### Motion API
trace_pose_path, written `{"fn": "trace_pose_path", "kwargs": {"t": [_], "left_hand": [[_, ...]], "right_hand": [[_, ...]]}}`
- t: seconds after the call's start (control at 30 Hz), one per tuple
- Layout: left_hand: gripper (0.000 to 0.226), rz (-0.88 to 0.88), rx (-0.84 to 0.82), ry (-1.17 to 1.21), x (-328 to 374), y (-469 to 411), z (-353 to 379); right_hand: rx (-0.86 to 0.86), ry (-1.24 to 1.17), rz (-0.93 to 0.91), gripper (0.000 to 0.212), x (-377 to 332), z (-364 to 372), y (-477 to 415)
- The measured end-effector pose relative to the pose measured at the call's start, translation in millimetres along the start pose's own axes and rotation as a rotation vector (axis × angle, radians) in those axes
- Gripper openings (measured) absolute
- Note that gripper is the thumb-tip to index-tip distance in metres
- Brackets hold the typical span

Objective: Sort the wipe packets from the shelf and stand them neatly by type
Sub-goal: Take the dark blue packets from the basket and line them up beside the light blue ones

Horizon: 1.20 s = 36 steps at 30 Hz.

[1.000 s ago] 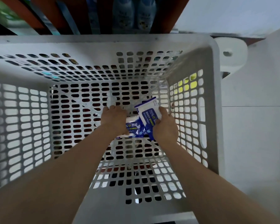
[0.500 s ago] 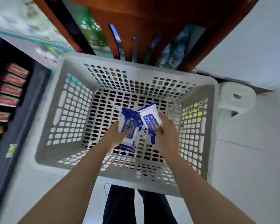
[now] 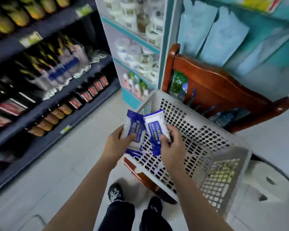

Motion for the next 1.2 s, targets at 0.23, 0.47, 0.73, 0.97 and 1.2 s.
{"fn": "trace_pose_path", "kwargs": {"t": [0.23,0.47,0.73,0.97,1.2], "left_hand": [[0.011,0.106,0.209,0.189,10.7,14.3,-126.2],[0.034,0.14,0.206,0.278,5.8,19.3,-259.5],[0.038,0.149,0.322,0.365,-0.6,10.6,-378.1],[0.043,0.223,0.464,0.422,21.5,-20.9,-457.6],[0.047,0.311,0.586,0.392,60.2,-63.1,-534.0]], "right_hand": [[-0.181,-0.087,-0.133,0.03,-97.0,86.2,7.3],[-0.321,-0.139,-0.235,0.029,-185.2,196.0,18.6],[-0.432,-0.16,-0.325,0.031,-257.3,304.8,26.2],[-0.523,-0.199,-0.439,0.031,-320.1,379.7,-5.8],[-0.688,-0.254,-0.551,0.031,-396.3,446.4,-54.2]]}}
Point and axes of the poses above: each hand's wrist, its own y-axis away from the middle knuckle, its own z-axis out of the palm, x = y × z, the point moved 3 cm from there along -y, towards the middle knuckle, and after that the axes turned 4 degrees about -y, right-handed, at the moved point
